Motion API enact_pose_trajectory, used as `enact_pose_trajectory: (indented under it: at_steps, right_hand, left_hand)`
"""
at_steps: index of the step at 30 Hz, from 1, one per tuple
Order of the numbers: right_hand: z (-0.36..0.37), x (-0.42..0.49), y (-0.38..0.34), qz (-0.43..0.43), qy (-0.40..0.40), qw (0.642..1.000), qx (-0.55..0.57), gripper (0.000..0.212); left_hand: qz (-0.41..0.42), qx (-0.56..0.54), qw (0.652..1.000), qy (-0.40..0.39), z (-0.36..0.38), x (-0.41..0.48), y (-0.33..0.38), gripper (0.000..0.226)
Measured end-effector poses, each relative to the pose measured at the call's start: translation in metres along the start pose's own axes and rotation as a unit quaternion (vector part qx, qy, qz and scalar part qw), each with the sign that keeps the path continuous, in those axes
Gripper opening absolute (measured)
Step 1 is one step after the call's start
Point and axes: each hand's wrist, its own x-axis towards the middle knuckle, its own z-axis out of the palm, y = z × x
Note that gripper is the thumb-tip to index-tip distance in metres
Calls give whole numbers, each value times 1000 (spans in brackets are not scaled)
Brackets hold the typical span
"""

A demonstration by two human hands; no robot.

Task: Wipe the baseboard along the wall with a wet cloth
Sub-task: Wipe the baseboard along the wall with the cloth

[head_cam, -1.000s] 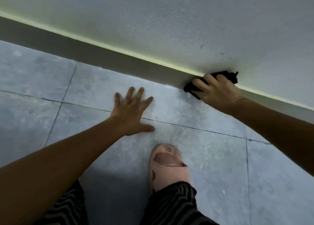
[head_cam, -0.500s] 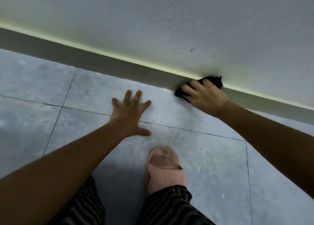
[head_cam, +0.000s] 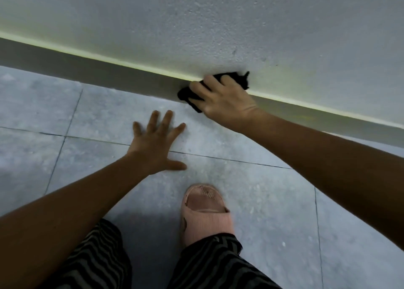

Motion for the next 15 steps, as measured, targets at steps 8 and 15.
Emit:
enact_pose_trajectory:
  at_steps: [8, 15]
  right_hand:
    - [22, -48, -1, -45, -137, 989, -31, 35]
    - [37, -153, 42, -13, -157, 987, -38, 36]
  left_hand:
    - [5, -11, 1000, -7, 1, -1, -2, 111]
    - [8, -34, 999, 2, 2, -1, -4, 112]
